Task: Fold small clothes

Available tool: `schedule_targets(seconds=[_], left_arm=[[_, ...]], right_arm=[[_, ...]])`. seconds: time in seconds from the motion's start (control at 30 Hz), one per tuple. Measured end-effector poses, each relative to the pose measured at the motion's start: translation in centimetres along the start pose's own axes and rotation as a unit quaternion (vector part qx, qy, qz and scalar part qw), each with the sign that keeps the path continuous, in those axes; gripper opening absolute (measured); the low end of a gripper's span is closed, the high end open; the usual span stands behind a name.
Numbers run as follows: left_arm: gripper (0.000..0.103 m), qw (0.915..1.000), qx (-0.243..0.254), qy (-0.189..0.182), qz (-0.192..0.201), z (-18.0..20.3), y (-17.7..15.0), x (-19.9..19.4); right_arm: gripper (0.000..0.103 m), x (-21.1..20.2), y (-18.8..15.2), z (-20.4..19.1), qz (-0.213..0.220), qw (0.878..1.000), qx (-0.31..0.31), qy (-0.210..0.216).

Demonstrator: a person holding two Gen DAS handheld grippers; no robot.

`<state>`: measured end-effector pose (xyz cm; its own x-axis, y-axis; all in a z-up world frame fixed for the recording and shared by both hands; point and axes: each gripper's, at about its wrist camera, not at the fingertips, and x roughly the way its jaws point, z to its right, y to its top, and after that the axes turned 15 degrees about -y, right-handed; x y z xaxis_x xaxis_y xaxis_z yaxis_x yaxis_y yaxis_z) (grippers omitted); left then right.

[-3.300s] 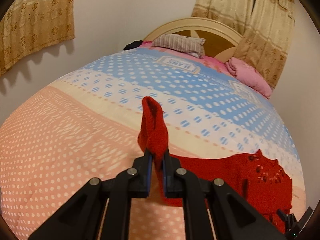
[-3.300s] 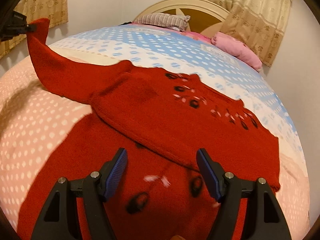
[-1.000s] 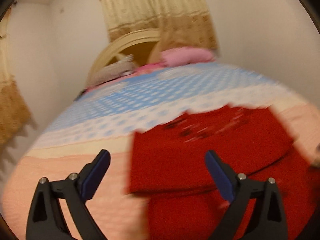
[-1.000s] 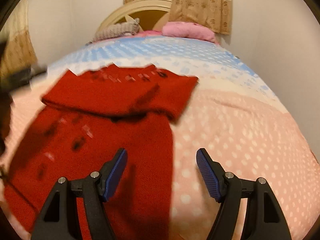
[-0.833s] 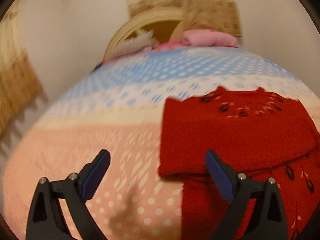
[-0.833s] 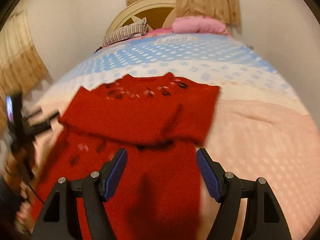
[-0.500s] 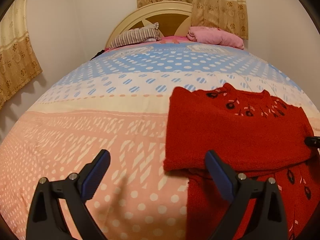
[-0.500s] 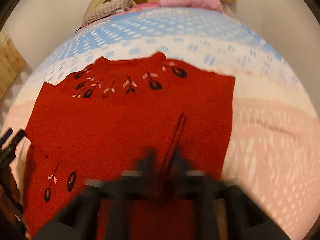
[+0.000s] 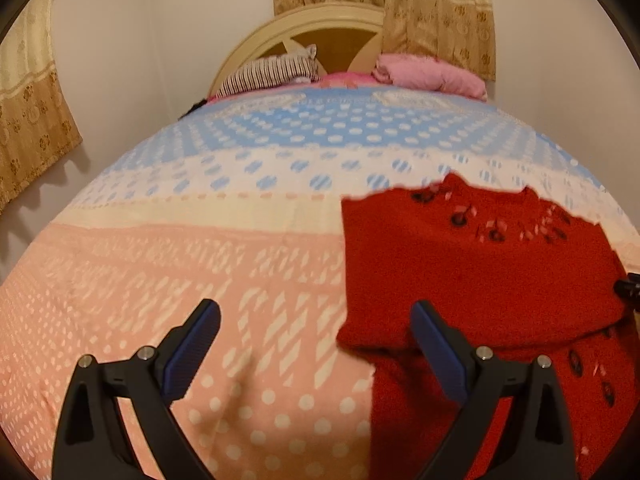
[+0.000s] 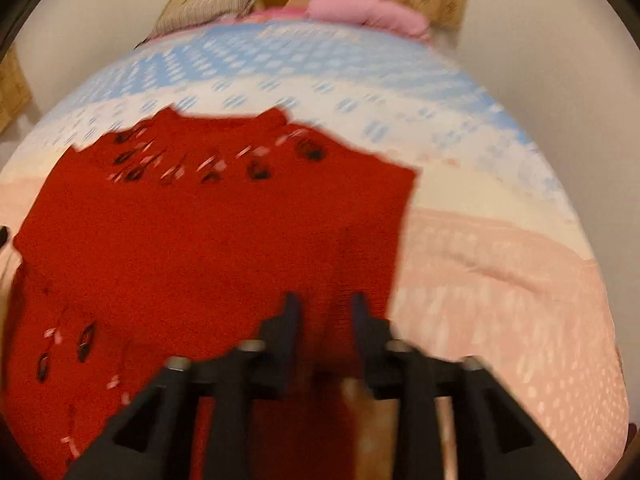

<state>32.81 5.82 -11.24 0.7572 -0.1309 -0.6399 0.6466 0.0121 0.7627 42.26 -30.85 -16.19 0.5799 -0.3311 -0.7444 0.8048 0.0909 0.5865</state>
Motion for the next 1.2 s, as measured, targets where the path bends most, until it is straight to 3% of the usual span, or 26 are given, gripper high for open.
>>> schedule_targets(seconds=[0.1, 0.2, 0.37, 0.47, 0.53, 1.2], left_arm=[[0.102, 0.9997, 0.016, 0.015, 0.007, 0.4, 1.2, 0.4], [0.102, 0.9984, 0.040, 0.039, -0.005, 1.1, 1.6, 2.5], [0.102, 0.9961, 0.041, 0.061, -0.048, 0.7, 0.4, 5.5], [0.102, 0.9970, 0.026, 0.051, -0.051, 0.1, 0.0, 5.6], [0.103, 0.9970, 0.025, 0.052, -0.052, -0.1, 0.0, 5.6], [0.103, 0.9973, 0.022, 0.049, -0.050, -0.1, -0.8, 6.0]], right_arm=[[0.047, -1.7, 0.4, 0.8, 0.023, 1.000, 0.017, -0.010], [0.047, -4.0, 1.0, -0.2, 0.055, 0.998, -0.003, 0.037], [0.047, -2.0, 1.3, -2.7, 0.018, 0.993, -0.013, 0.114], [0.046, 0.1, 0.3, -2.4, -0.012, 0.994, -0.002, 0.105], [0.046, 0.2, -0.5, -1.6, -0.003, 0.993, 0.007, 0.120], [0.047, -0.4, -2.5, -1.8, 0.045, 0.997, 0.001, 0.064]])
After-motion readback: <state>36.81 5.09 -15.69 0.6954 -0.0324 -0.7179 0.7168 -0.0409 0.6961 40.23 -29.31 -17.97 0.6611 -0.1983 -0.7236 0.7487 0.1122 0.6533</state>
